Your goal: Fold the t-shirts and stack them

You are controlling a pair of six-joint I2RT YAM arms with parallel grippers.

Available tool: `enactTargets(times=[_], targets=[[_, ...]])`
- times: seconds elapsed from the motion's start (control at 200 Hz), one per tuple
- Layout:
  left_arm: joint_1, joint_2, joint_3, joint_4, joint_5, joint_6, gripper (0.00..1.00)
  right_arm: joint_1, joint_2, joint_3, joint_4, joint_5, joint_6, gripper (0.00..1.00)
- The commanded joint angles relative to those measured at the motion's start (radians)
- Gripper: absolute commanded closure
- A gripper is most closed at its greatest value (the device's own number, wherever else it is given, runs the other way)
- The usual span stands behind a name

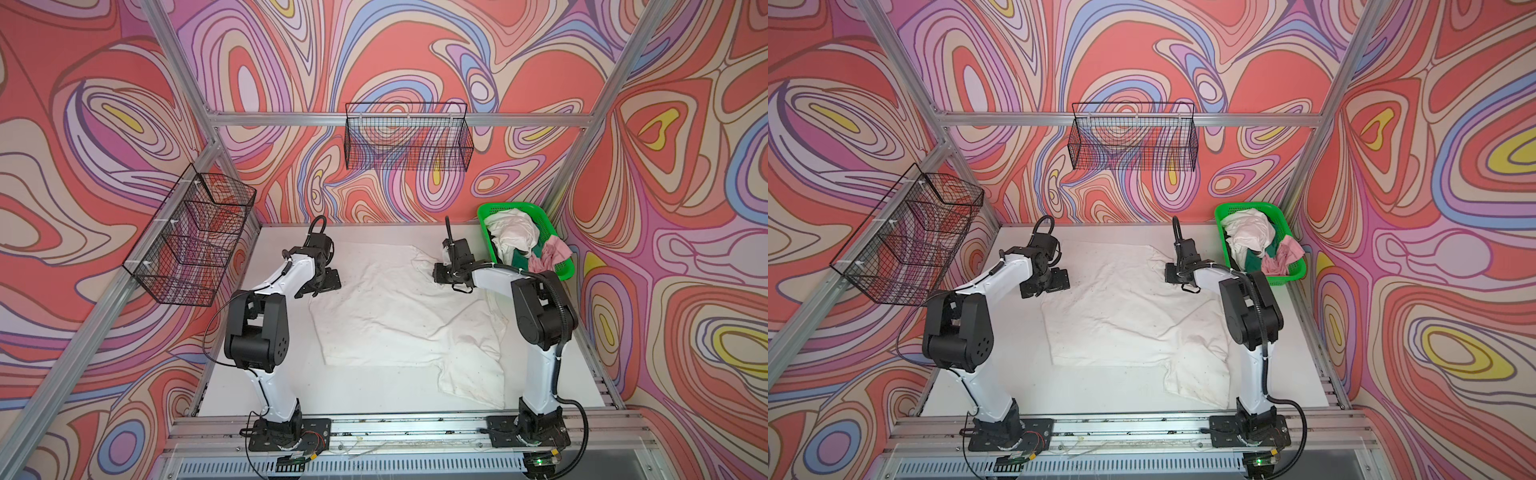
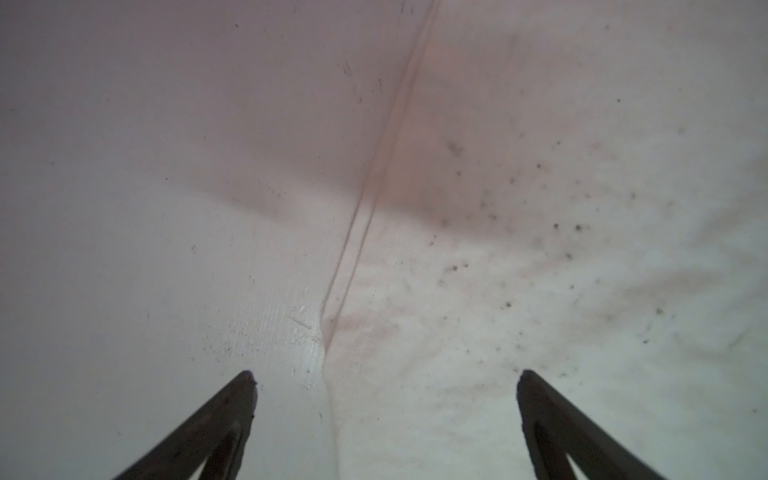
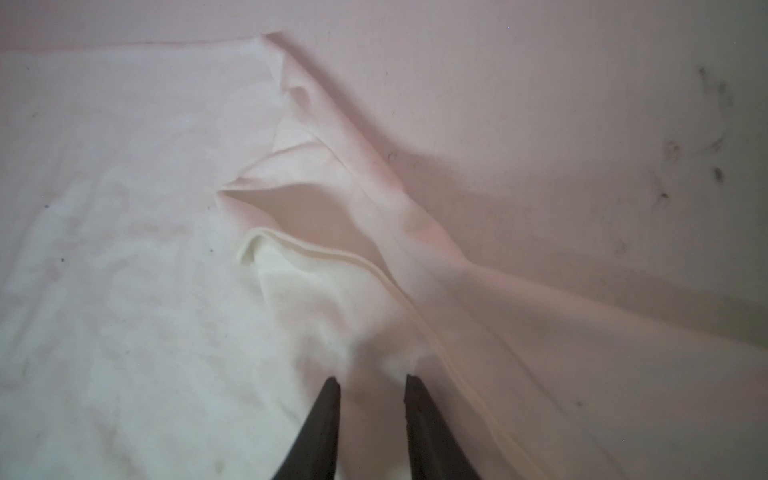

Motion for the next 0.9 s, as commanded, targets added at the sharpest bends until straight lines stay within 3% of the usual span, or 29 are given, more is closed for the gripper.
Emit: enactTargets(times=[0.0, 0.165, 0.426, 0.501, 0.556, 0.676, 0.891], targets=[[0.006, -0.007, 0.011, -0.022, -0.012, -0.013, 0.0, 0.001, 0.02, 0.023, -0.016, 0.025, -0.016, 0.82], [0.006, -0.008, 0.011, -0.021, -0.013, -0.013, 0.0, 0.001, 0.0, 0.05, -0.016, 0.029, -0.023, 1.0], [0.006, -0.006, 0.011, -0.021, -0.016, -0.012, 0.0, 0.001, 0.015, 0.119, -0.038, -0.022, -0.048, 1.0], [0.006, -0.005, 0.011, -0.021, -0.014, -0.012, 0.0, 0.003, 0.055, 0.164, -0.08, -0.021, -0.073, 0.76], [0.006, -0.006, 0.009, -0.023, -0.014, -0.011, 0.0, 0.003, 0.072, 0.171, -0.086, -0.006, -0.093, 0.68], [0.006, -0.006, 0.009, -0.019, -0.009, -0.008, 0.0, 0.003, 0.089, 0.162, -0.072, 0.026, -0.131, 0.63], [0.007, 0.001, 0.014, -0.02, -0.002, -0.008, 0.0, 0.003, 0.133, 0.189, -0.053, 0.009, -0.164, 0.61]])
